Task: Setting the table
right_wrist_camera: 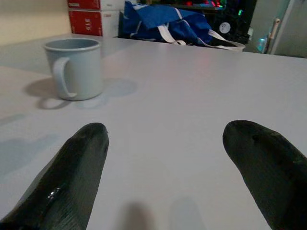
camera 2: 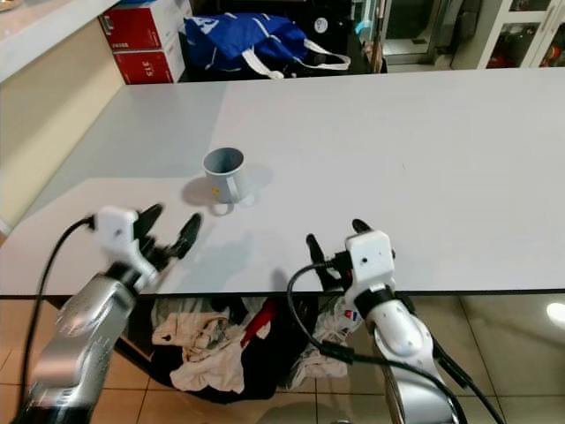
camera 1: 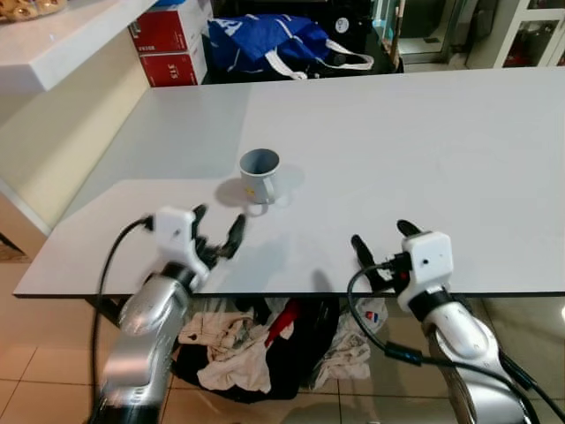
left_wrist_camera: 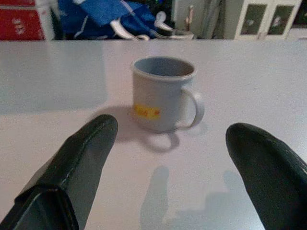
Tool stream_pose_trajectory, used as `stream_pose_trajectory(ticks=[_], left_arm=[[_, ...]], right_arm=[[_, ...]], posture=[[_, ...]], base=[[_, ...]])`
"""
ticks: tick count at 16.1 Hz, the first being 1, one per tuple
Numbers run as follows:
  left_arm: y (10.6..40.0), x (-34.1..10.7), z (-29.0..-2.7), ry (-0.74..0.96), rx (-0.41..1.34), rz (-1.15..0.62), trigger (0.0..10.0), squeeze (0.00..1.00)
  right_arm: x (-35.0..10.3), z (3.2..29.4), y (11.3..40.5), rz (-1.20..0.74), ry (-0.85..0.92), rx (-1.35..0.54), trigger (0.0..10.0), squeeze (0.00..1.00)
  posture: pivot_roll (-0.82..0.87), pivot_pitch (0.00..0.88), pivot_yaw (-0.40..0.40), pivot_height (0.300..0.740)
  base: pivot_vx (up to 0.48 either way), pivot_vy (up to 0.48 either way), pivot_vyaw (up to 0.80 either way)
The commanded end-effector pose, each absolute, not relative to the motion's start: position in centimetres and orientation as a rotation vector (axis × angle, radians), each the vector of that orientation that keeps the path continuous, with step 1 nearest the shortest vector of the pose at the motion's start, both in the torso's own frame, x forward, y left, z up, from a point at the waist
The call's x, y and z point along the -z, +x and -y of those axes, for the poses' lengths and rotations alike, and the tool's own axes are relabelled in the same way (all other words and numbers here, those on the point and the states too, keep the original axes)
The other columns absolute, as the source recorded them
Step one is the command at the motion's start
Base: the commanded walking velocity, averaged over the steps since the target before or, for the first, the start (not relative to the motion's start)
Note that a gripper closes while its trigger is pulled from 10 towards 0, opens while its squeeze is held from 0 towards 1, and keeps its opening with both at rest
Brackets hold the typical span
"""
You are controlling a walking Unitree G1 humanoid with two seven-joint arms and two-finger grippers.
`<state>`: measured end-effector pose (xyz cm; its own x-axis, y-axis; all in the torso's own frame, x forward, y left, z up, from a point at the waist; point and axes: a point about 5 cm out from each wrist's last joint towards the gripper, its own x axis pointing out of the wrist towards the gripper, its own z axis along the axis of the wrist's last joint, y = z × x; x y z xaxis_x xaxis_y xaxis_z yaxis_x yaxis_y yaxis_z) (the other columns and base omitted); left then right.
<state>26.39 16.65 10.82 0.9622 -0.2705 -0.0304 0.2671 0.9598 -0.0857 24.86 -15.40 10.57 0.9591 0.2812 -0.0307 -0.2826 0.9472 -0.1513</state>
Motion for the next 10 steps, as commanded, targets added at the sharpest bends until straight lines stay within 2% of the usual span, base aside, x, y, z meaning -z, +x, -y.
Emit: stream_pose_trajectory(ticks=[1, 4, 8, 10], left_arm=[[26.1, -11.1, -17.4, -0.056, 0.241, -0.051, 10.0, 0.00], [24.6, -10.6, -18.2, -0.028, 0.209, -0.081, 10.0, 0.00], [24.5, -11.2, -16.5, -0.014, 0.240, -0.066, 10.0, 0.00], [24.8, -11.2, -16.2, -0.021, 0.250, -0.077, 10.0, 0.00]], right_arm=[[-10.5, 15.4, 25.0, -0.005, -0.165, -0.281, 10.0, 0.00], [-10.3, 15.5, 25.7, 0.004, -0.164, -0.261, 10.0, 0.00], [-10.5, 15.5, 26.0, 0.020, -0.159, -0.261, 10.0, 0.00], [-10.3, 15.3, 26.1, 0.010, -0.149, -0.261, 10.0, 0.00]], posture=[[-0.08, 0.000, 0.091, 0.740], [-0.07, 0.000, 0.089, 0.740], [-0.07, 0.000, 0.080, 0.740], [-0.07, 0.000, 0.077, 0.740]], base=[[0.000, 0.000, 0.00], [0.000, 0.000, 0.00], [0.000, 0.000, 0.00], [-0.296, 0.184, 0.00]])
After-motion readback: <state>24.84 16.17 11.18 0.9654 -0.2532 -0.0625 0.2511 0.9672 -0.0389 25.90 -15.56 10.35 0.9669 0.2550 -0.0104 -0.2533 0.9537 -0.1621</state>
